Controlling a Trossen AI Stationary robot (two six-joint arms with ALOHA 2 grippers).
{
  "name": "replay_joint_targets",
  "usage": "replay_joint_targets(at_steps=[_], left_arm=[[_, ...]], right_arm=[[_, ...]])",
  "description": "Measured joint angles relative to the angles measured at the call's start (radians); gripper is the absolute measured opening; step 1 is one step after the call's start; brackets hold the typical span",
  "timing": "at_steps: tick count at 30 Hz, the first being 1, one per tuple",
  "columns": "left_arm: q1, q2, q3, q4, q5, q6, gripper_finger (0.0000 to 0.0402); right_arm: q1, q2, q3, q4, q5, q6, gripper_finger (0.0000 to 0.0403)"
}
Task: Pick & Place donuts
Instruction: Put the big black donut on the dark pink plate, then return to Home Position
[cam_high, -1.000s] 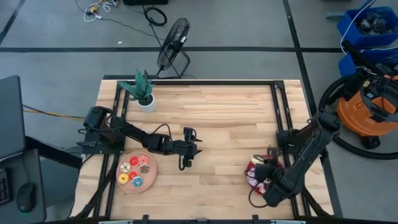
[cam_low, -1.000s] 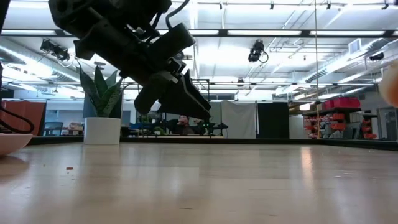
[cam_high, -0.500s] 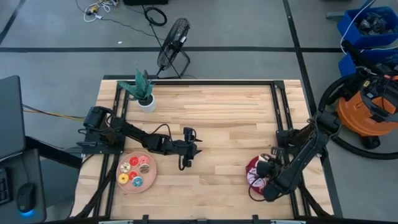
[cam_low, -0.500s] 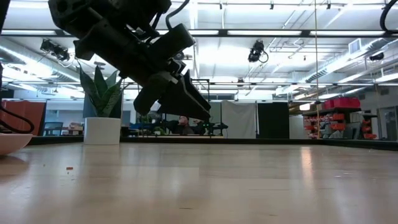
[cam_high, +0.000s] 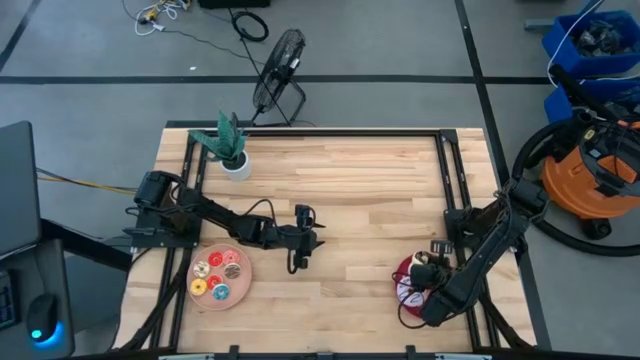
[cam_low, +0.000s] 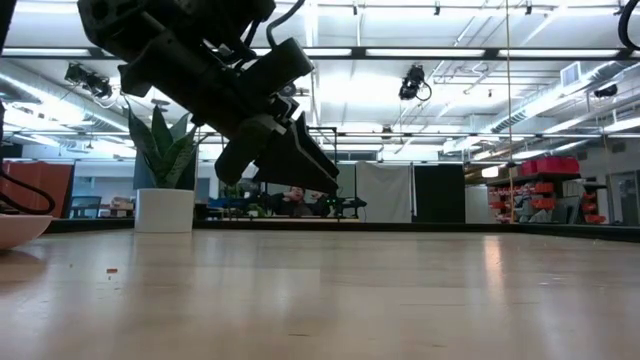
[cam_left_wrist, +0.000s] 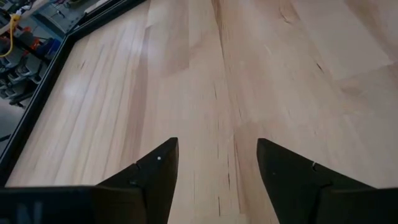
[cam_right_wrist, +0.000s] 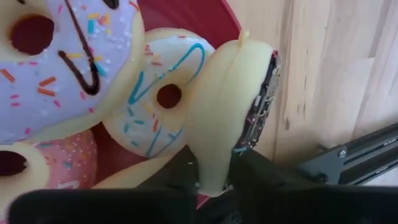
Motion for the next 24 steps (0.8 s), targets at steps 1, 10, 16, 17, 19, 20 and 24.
replay_joint_targets(at_steps=[1, 10, 16, 17, 19, 20, 24], left_arm=[[0.000, 0.000, 0.000, 0.000, 0.000, 0.000, 0.0222], [0.000, 0.000, 0.000, 0.000, 0.000, -0.002, 0.0222], [0.000, 0.000, 0.000, 0.000, 0.000, -0.003, 0.0222], [0.000, 0.000, 0.000, 0.000, 0.000, -0.003, 0.0222], [0.000, 0.000, 0.000, 0.000, 0.000, -0.009, 0.0222], [0.000, 0.000, 0.000, 0.000, 0.001, -0.011, 0.0222], [0.000, 0.000, 0.000, -0.001, 0.000, -0.034, 0.0222]], right_arm=[[0.000, 0.000, 0.000, 0.001, 0.000, 0.000, 0.0093], [0.000, -0.056, 0.084, 0.002, 0.003, -0.059, 0.0190], [0.000, -0.133, 0.144, 0.040, 0.105, 0.032, 0.0179], [0.000, -0.147, 0.140, 0.064, 0.161, 0.031, 0.0173], [0.000, -0.169, 0.112, 0.131, 0.303, 0.011, 0.0158], [0.000, -0.174, 0.092, 0.168, 0.368, -0.008, 0.0151], [-0.031, -0.180, -0.026, 0.448, 0.575, -0.141, 0.0117]])
